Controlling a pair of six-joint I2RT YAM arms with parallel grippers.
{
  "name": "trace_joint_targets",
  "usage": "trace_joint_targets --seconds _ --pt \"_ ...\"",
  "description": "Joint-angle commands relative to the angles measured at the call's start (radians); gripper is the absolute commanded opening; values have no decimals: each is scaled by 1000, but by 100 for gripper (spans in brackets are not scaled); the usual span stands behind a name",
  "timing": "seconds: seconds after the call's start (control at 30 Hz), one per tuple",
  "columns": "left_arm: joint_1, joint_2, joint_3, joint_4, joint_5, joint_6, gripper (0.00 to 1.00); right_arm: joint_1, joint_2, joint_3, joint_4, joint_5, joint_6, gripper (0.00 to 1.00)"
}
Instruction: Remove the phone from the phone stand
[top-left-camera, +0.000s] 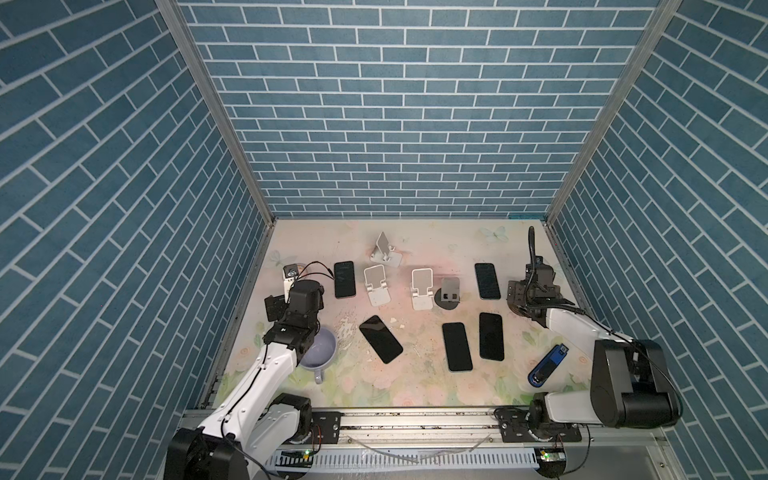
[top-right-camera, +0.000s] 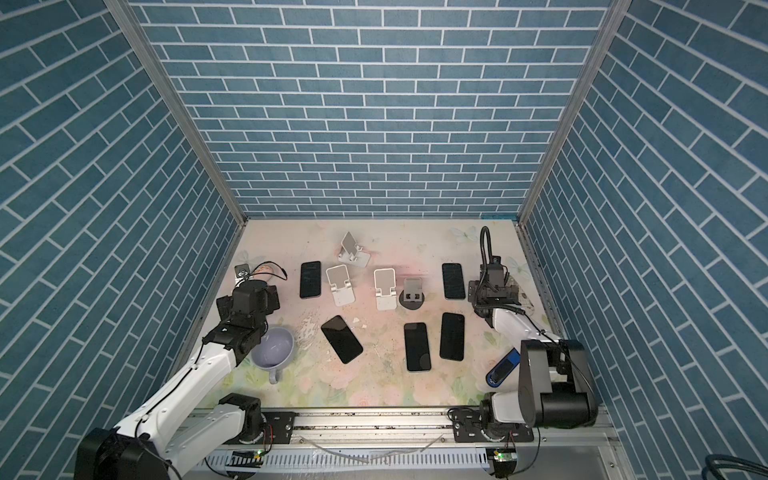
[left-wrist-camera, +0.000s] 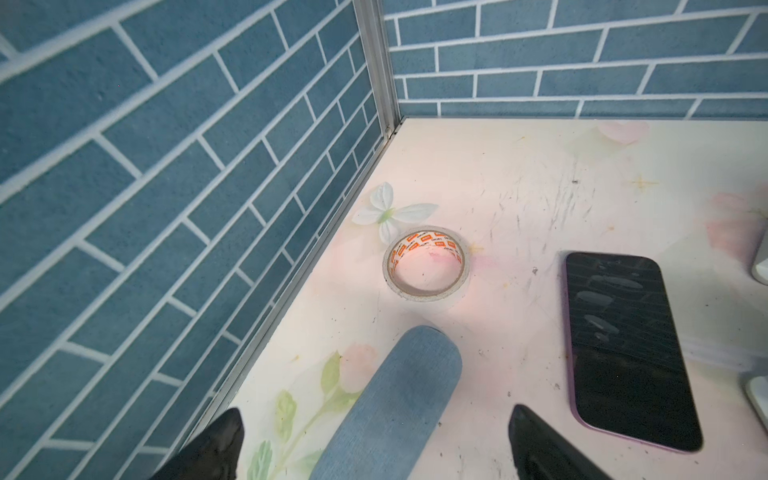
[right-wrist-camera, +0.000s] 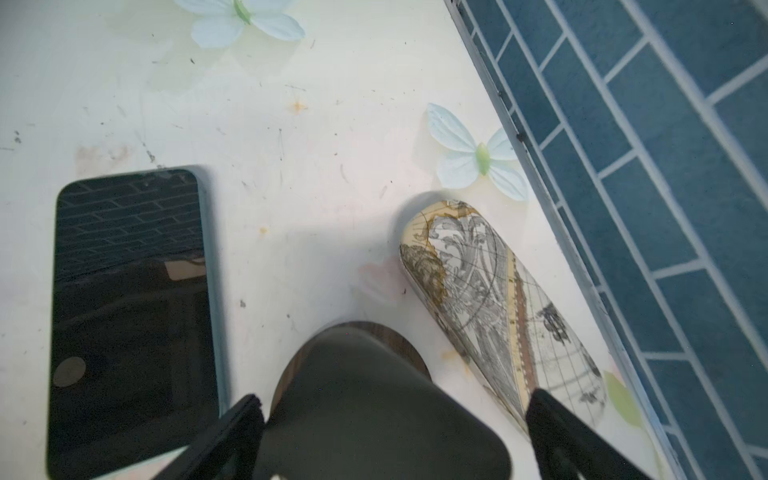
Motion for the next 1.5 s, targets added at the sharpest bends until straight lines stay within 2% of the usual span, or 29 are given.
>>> trace_joint_targets --seconds 0.0,0.13,0.3,0.43,0.57,0.63,0.87,0.97,1.07,1.13,1.47 --pt "12 -12 -53 195 18 87 100 -13 57 -54 262 -54 -66 99" --pt "18 4 -94 278 34 140 100 -33 72 -81 375 -171 -84 99" --pt "24 41 -169 438 72 184 100 -45 73 -201 611 -166 -91 99" --pt "28 127 -250 666 118 196 100 -67 84 -258 736 -207 -76 99" --pt "34 261 -247 801 136 219 100 -81 127 -290 826 -262 -80 99" --pt "42 299 -222 805 173 220 100 -81 127 -289 830 -263 -81 99" --pt "76 511 -201 1028 284 239 100 -81 123 -288 821 -265 -78 99" --pt "78 602 -210 1144 288 255 100 -82 122 -288 818 -266 -78 99" --pt "96 594 -167 1048 263 217 100 -82 122 -291 824 -256 -79 99" --pt "118 576 -149 972 290 186 100 -83 123 -285 807 -265 -74 99" --pt "126 580 -149 980 298 185 100 -85 124 -281 805 -266 -74 99"
